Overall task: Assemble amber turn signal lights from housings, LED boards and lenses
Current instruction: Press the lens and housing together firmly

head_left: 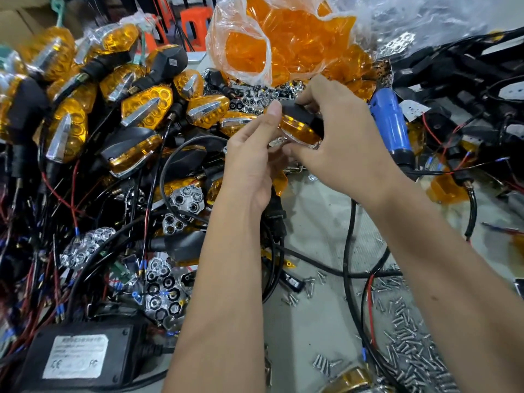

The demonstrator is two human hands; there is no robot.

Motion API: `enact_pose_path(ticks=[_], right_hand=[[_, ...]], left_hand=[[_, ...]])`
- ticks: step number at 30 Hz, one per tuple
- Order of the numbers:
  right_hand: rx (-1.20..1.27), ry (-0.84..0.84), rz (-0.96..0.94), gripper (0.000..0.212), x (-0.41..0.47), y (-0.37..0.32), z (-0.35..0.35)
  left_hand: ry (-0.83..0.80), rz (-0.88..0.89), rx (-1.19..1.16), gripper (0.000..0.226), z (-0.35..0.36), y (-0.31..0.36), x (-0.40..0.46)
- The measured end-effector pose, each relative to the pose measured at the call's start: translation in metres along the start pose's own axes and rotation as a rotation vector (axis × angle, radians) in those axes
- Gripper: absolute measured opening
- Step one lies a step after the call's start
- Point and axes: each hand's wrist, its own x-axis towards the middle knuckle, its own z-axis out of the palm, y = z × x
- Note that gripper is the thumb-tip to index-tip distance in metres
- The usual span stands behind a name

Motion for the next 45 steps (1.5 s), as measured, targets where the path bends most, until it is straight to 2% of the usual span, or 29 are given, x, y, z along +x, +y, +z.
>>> enact_pose_path(ticks=[5,8,11,13,16,19,23,26,30,33,36,39,43,45], right_hand=[[-0.138,-0.08,-0.043,0.055,0.005,-0.007,-0.02],[-0.065,-0.133,-0.04,0.047,0.006,-0.007,-0.031],[-0.093,-0.158,0.027,0.053,0.005,-0.001,-0.029],[-0.029,-0.174,0.084,0.052,0.004,0.005,-0.025],[0.092,-0.113,0.139,0.038,0.003,0.011,-0.023],[0.159,-0.064,0.151,0.037,0.004,0.012,-0.021],[0.065,0.044,0.127,0.038,0.004,0.011,-0.01],[0.043,-0.029,0.122,0.035,0.002,0.012,-0.005],[0.004,-0.202,0.118,0.038,0.004,0.013,-0.017],[0.065,-0.184,0.134,0.036,0.004,0.011,-0.021],[0.13,-0.164,0.168,0.04,0.001,0.004,-0.015],[0.028,-0.098,0.112,0.029,0.0,-0.004,-0.006],[-0.111,-0.066,0.058,0.035,0.001,-0.014,0.005],[-0.121,-0.133,0.027,0.03,0.003,-0.012,0.003]], left_hand=[[0.054,0.096,0.004,0.016,-0.006,0.005,0.003],[0.066,0.112,0.045,0.016,-0.006,0.004,0.003],[0.034,0.091,0.046,0.016,-0.001,0.004,0.0],[-0.012,0.093,0.047,0.013,0.001,0.002,-0.003],[-0.043,0.101,0.026,0.013,0.001,0.002,-0.004],[-0.049,0.08,-0.024,0.015,0.005,0.003,-0.005],[-0.067,-0.023,-0.044,0.024,0.015,-0.002,-0.006],[-0.06,-0.037,0.028,0.032,0.014,-0.007,-0.005],[0.003,0.01,0.051,0.019,0.012,-0.007,-0.006],[-0.011,0.028,0.054,0.019,0.008,-0.006,-0.005],[-0.046,-0.022,-0.006,0.029,0.016,-0.006,-0.006],[0.001,-0.058,-0.103,0.037,0.032,-0.008,-0.01],[0.051,-0.061,-0.155,0.025,0.033,-0.011,-0.008],[0.079,-0.038,-0.212,0.017,0.028,-0.013,-0.005]])
